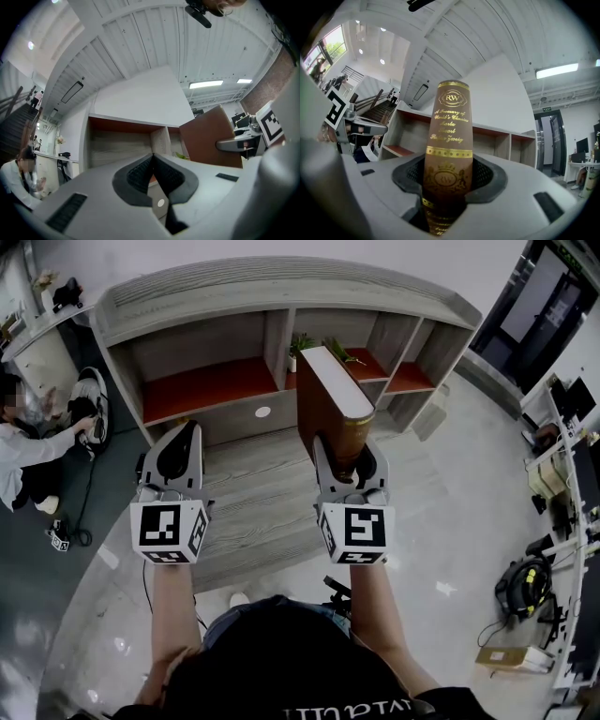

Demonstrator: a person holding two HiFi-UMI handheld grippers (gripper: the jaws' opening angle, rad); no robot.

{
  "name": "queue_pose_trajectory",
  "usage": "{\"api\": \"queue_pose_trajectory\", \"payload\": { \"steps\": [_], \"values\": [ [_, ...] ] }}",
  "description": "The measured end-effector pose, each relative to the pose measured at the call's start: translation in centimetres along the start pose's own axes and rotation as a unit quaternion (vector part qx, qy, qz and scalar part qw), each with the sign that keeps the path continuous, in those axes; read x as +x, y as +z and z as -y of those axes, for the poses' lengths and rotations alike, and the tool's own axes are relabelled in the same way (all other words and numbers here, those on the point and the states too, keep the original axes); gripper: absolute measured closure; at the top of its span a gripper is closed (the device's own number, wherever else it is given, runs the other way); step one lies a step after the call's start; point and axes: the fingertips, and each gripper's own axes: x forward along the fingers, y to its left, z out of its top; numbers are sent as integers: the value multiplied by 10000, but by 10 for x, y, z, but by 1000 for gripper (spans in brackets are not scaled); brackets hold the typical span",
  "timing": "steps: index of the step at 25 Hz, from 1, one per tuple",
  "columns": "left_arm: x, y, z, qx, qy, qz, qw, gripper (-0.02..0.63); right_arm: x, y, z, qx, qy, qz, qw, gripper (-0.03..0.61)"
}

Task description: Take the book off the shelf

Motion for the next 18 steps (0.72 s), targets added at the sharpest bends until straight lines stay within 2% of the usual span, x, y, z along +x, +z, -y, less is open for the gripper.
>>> {"api": "queue_pose_trajectory", "payload": {
  "steps": [18],
  "values": [
    [-2, 2, 0, 30, -21, 26, 10000, 603, 1, -2, -4, 28, 19, -40, 10000, 353]
  ]
}}
